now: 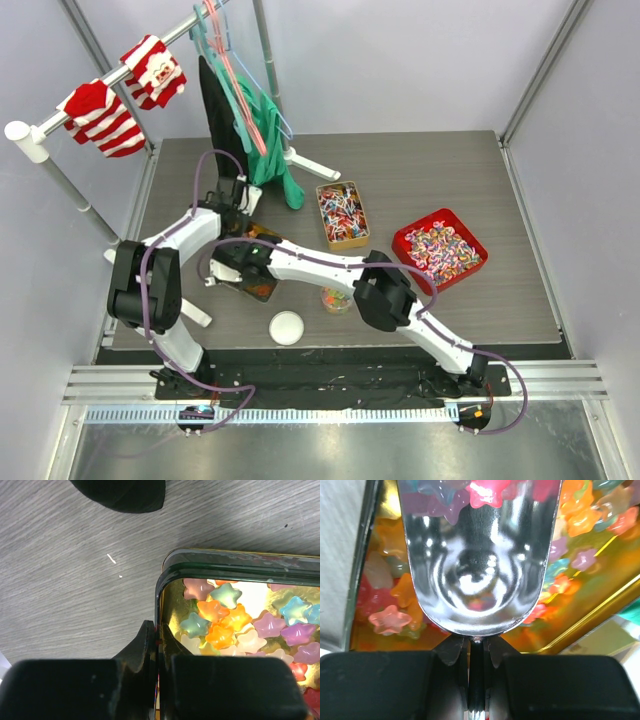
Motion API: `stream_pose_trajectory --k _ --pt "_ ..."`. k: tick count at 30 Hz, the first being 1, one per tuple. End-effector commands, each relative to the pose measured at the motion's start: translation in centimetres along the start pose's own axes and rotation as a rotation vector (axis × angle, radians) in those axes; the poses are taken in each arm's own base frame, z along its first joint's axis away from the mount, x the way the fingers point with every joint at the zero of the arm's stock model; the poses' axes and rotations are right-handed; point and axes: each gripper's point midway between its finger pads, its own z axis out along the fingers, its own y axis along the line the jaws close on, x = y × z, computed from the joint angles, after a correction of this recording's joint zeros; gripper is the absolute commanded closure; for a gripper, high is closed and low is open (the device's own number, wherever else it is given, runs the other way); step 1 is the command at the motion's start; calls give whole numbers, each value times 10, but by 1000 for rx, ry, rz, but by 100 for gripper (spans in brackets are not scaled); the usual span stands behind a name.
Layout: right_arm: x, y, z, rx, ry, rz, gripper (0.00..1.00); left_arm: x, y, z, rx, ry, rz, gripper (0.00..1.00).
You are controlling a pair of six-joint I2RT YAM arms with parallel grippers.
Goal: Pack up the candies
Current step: Scoop the fake candies from the storage box.
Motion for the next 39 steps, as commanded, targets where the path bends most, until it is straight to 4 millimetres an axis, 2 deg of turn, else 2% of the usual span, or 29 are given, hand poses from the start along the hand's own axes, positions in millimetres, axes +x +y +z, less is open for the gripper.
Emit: stream_pose_trajectory --k 1,2,6,8,9,12,19,23,28,30,35,39 --pt "-23 12 -23 -193 -192 107 99 -48 16 -17 -55 -165 -57 100" --pt "-22 3 -30 -181 -207 123 99 -47 17 -17 -57 -164 -58 100" --pt "7 -26 -34 -72 -136 112 99 -47 18 -16 -60 -162 -61 100" --pt "17 -38 -36 -8 -103 64 99 -47 18 -16 -60 -162 -61 100" --pt "30 -47 -38 53 -49 41 99 -47 19 -15 -62 -160 -60 100" --pt "48 -68 -45 164 22 -30 99 -47 19 -15 -61 -162 -63 100" --pt "62 -110 -63 339 110 -138 99 -47 18 -15 -57 -161 -63 100" --pt "72 -119 -64 387 186 -225 99 -46 19 -15 -58 -159 -64 100" --pt "84 -116 -61 398 285 -342 99 -46 19 -15 -58 -160 -65 100" --pt "91 -121 -64 426 343 -387 99 -46 20 -15 -57 -160 -66 100" --pt "90 -128 -70 471 408 -477 99 -47 20 -16 -55 -166 -69 100" --pt "79 -115 -62 455 408 -530 99 -47 19 -16 -52 -166 -70 100"
